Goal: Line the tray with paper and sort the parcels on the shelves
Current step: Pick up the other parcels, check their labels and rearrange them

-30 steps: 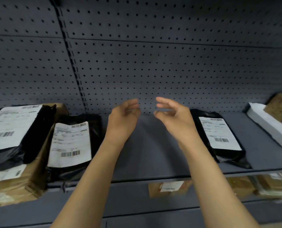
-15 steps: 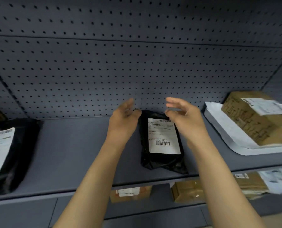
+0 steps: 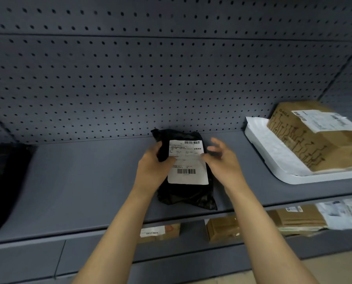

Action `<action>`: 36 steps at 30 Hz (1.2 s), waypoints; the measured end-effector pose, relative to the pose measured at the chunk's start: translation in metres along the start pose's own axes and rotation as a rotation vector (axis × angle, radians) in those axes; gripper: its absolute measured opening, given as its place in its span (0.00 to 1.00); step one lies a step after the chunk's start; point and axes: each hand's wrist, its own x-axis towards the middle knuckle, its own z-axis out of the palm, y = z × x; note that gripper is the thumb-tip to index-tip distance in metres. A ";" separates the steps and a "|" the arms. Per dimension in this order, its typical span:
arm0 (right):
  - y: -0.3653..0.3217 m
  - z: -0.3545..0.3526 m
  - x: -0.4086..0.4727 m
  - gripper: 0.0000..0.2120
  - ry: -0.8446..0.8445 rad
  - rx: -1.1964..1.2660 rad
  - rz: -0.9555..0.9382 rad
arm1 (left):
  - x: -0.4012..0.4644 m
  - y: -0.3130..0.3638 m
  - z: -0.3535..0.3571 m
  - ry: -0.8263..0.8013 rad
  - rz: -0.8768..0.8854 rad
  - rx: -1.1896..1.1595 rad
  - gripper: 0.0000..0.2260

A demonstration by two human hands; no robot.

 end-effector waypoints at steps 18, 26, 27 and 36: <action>-0.052 0.018 -0.025 0.22 -0.061 0.104 -0.123 | -0.013 0.033 -0.040 0.060 0.058 -0.063 0.25; -0.118 0.096 -0.046 0.20 -0.224 0.142 -0.236 | -0.027 0.027 -0.150 0.235 0.004 -0.107 0.23; -0.123 0.110 -0.049 0.20 -0.236 0.132 -0.247 | -0.029 0.024 -0.164 0.259 -0.002 -0.110 0.23; -0.168 0.253 -0.100 0.18 -0.353 0.170 -0.274 | -0.052 -0.022 -0.310 0.392 -0.008 0.015 0.26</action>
